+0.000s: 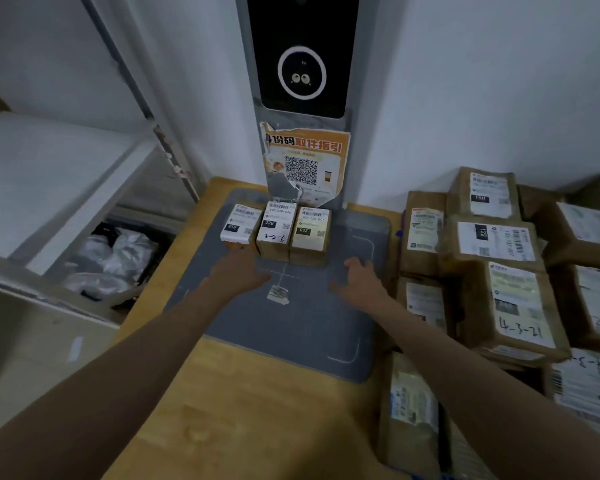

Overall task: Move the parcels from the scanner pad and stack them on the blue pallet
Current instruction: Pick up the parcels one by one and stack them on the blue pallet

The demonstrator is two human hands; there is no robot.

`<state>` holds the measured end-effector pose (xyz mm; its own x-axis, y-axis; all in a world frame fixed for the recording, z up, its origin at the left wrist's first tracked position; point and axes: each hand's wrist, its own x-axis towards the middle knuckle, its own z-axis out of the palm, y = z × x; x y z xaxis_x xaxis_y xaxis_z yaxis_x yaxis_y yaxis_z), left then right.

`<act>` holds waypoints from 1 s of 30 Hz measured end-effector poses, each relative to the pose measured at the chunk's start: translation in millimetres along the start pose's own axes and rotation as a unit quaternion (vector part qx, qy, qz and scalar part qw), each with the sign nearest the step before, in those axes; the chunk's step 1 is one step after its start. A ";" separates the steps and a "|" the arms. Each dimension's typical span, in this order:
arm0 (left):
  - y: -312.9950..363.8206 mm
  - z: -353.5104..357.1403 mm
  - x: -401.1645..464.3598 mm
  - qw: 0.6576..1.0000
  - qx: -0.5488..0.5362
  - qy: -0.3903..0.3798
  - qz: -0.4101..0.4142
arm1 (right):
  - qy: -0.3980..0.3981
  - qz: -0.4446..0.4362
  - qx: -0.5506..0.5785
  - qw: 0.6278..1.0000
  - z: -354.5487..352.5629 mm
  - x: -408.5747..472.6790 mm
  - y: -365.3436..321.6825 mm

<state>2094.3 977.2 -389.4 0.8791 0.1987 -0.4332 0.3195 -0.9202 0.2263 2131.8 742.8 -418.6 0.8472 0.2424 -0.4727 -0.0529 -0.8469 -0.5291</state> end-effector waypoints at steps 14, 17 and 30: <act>6.3 19.6 120.8 0.992 -0.060 0.096 -0.053 | 0.100 0.064 0.112 0.987 38.1 114.7 -48.6; 10.3 27.8 134.5 0.992 -0.058 0.093 -0.055 | 0.093 0.057 0.108 0.988 52.2 124.9 -51.1; 18.8 40.4 152.2 0.993 0.014 0.095 -0.075 | 0.165 0.067 0.008 0.984 65.5 138.4 -47.6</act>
<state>2219.8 976.5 -486.3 0.8738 0.3921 -0.2877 0.4445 -0.8839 0.1453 2217.0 847.7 -504.9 0.9575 -0.0399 -0.2858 -0.1819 -0.8524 -0.4902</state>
